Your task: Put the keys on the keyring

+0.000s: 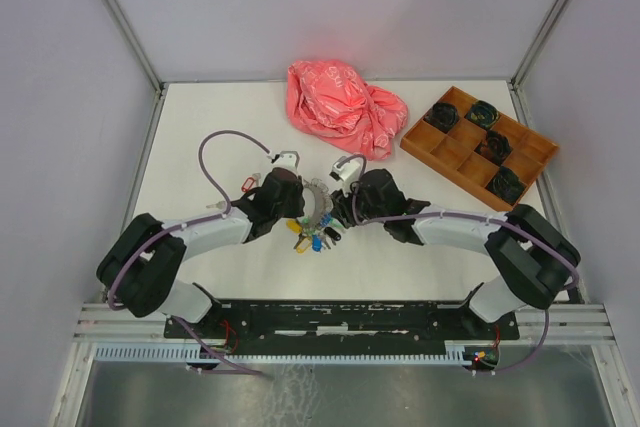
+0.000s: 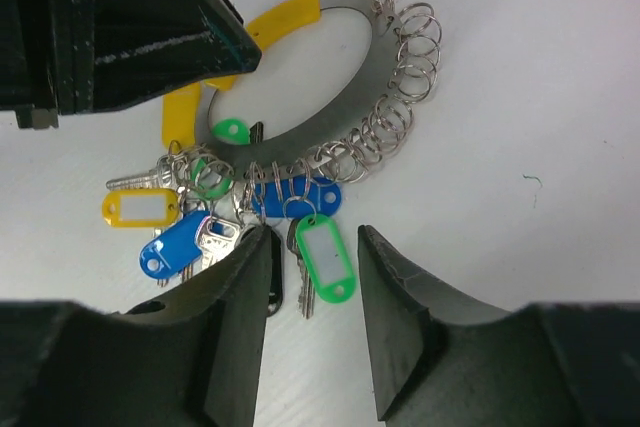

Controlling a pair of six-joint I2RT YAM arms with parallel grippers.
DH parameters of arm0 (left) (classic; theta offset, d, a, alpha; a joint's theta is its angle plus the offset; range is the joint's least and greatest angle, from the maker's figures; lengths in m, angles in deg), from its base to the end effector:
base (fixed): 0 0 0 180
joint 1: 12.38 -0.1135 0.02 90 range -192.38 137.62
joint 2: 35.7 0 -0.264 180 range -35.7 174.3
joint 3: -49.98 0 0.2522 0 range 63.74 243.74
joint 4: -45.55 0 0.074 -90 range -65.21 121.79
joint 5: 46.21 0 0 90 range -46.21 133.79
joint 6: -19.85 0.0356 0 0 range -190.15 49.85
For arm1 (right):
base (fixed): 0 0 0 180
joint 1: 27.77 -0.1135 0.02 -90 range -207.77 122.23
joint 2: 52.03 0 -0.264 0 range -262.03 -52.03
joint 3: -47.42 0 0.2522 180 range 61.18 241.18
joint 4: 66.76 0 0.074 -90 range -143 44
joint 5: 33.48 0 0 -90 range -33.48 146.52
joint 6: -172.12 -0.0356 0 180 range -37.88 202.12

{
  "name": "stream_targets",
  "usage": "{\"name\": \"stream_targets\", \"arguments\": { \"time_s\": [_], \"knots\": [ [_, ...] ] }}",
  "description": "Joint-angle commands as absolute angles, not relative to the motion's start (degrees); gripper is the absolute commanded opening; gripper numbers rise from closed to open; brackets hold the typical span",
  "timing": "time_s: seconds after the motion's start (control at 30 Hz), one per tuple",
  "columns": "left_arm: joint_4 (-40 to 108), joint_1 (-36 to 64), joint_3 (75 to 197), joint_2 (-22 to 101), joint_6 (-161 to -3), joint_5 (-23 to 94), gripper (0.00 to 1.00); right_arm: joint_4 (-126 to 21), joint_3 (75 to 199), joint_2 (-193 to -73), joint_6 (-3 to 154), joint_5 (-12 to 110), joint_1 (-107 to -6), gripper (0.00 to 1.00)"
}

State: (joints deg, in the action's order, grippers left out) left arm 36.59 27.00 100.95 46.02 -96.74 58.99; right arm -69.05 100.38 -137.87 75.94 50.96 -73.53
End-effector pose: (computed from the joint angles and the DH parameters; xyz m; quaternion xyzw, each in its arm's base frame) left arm 0.2240 -0.1718 0.1766 0.0441 0.8980 -0.1289 0.4185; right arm 0.2116 0.2222 0.1842 -0.3163 0.8082 0.2546 0.4265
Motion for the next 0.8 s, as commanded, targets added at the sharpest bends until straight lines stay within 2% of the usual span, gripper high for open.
{"name": "stream_targets", "arguments": {
  "time_s": [0.0, 0.2, 0.3, 0.43, 0.63, 0.77],
  "knots": [
    [37.4, 24.8, 104.0, 49.1, -98.2, 50.4, 0.31, -65.0, 106.8, -142.2, 74.8, 49.0, -72.5, 0.46],
    [37.6, 23.8, 103.7, 51.9, -97.7, 47.4, 0.28, -60.8, 112.8, -148.2, 73.9, 45.3, -70.9, 0.39],
    [37.6, 23.7, 103.4, 52.9, -97.6, 46.7, 0.27, -60.8, 114.2, -150.6, 73.6, 44.5, -70.5, 0.32],
    [37.3, 23.7, 103.1, 53.6, -97.1, 46.2, 0.27, -60.5, 116.2, -153.0, 73.5, 43.5, -70.4, 0.28],
    [37.7, 23.7, 103.0, 54.9, -96.9, 45.1, 0.26, -61.3, 118.0, -156.2, 73.1, 42.0, -70.3, 0.27],
    [38.3, 23.7, 103.0, 55.9, -96.8, 44.0, 0.26, -62.3, 118.1, -157.1, 73.0, 42.0, -70.3, 0.30]
  ]
}}
